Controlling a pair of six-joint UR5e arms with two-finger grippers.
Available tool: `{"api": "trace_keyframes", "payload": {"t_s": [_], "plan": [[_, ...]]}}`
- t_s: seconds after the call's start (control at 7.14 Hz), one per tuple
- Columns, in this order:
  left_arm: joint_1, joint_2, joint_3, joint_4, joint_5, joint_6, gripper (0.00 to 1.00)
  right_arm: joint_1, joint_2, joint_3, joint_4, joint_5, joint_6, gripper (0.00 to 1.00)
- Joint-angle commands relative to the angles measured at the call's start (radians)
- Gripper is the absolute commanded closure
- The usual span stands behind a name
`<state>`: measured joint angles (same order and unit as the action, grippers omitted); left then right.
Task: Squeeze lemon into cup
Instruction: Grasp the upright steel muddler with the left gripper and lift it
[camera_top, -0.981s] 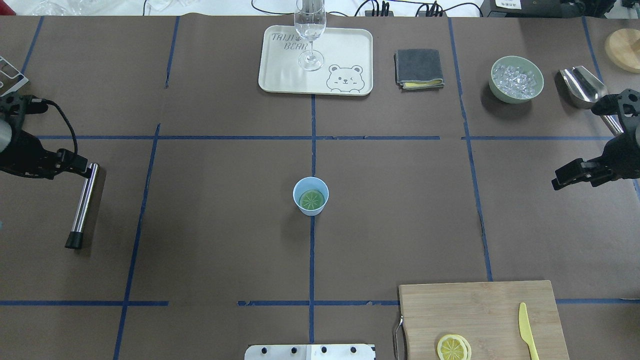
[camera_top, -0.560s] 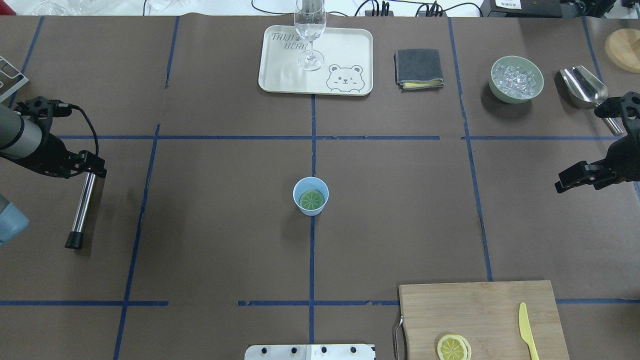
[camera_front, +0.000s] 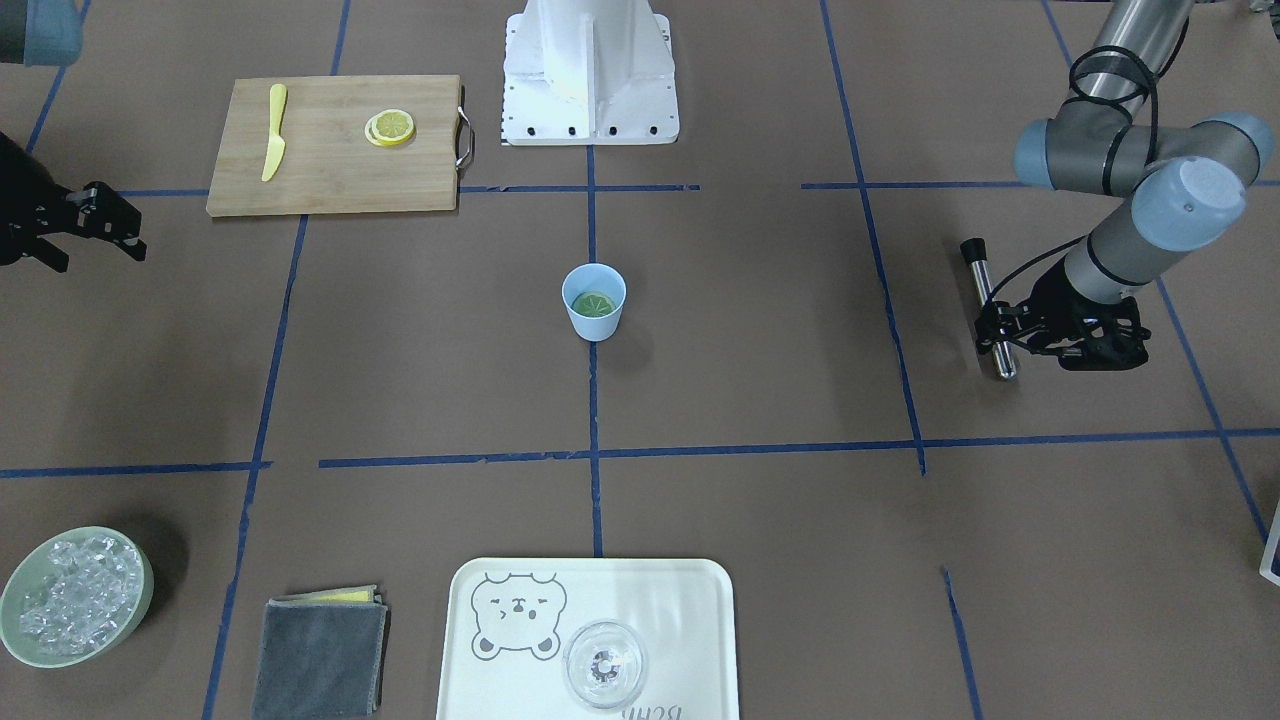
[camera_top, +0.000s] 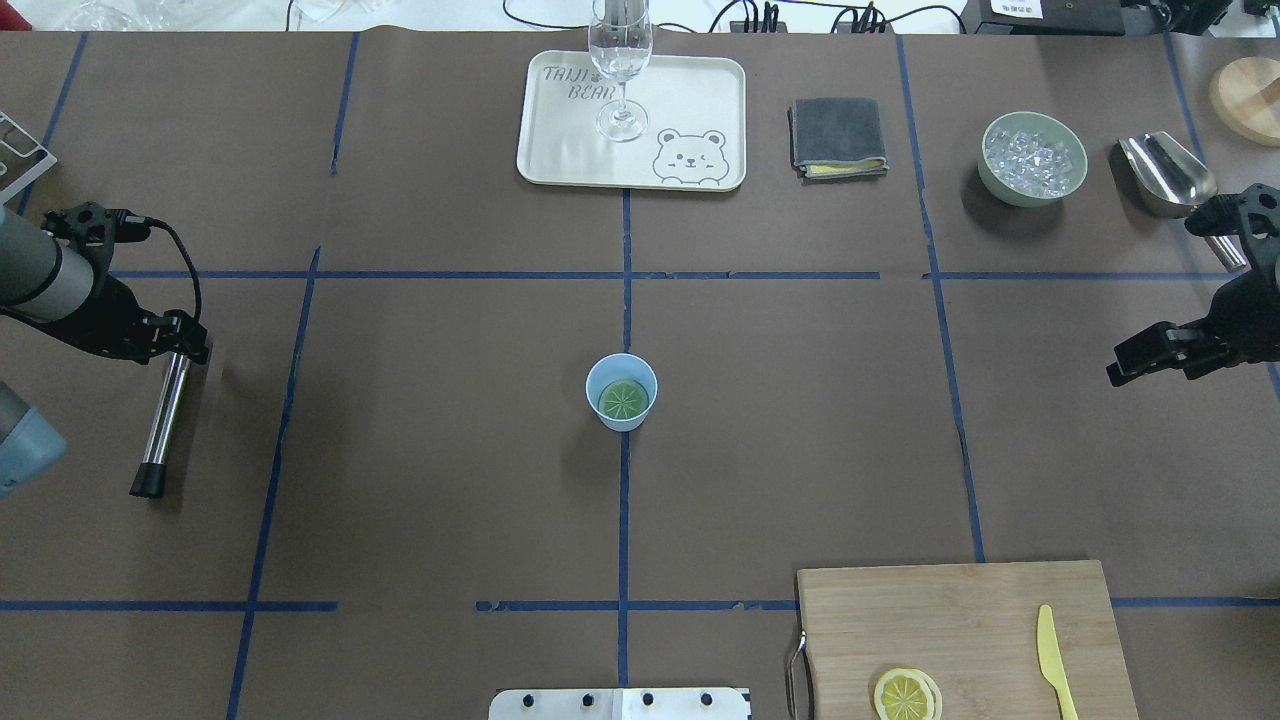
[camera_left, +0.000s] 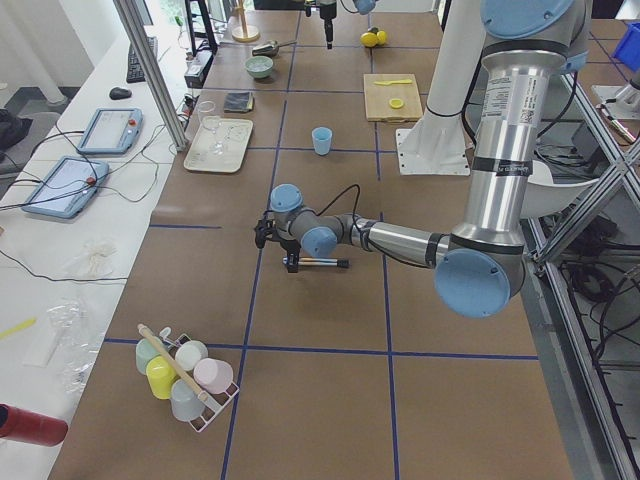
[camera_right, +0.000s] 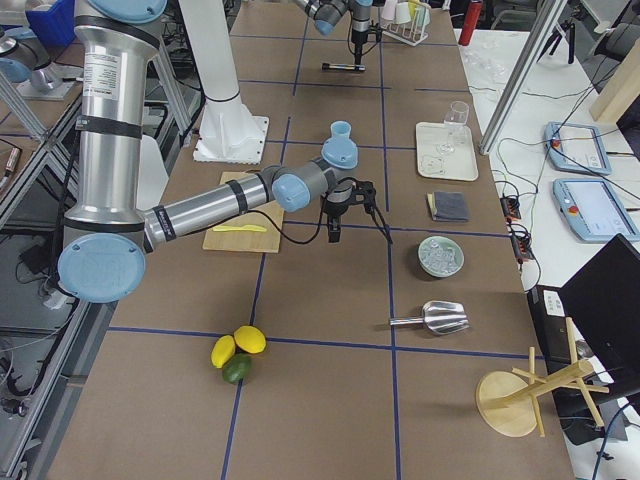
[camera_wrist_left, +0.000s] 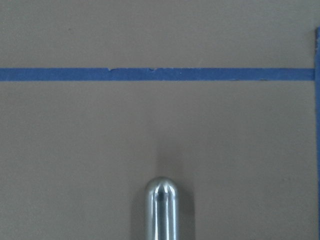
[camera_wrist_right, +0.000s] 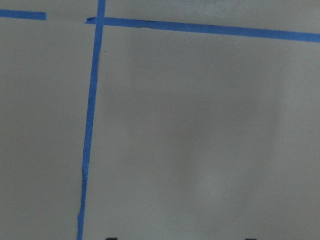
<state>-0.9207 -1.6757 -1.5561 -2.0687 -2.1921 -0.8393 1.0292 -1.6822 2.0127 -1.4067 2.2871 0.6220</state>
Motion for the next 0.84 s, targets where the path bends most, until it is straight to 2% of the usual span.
{"api": "trace_keyframes", "payload": {"t_s": [0.0,0.42,0.56,0.7], "plan": [[0.003,-0.002,-0.002,0.016,0.002,-0.003,0.47,0.009,0.001,0.001,0.000,0.026,-0.001,0.12],[0.016,-0.007,-0.001,0.016,0.003,-0.007,0.46,0.012,0.007,0.003,-0.002,0.029,0.001,0.12],[0.020,-0.009,0.001,0.018,0.030,-0.007,0.46,0.012,0.007,0.003,0.000,0.043,0.001,0.12],[0.022,-0.009,-0.001,0.018,0.041,-0.007,0.49,0.014,0.007,0.003,0.000,0.045,0.002,0.12]]}}
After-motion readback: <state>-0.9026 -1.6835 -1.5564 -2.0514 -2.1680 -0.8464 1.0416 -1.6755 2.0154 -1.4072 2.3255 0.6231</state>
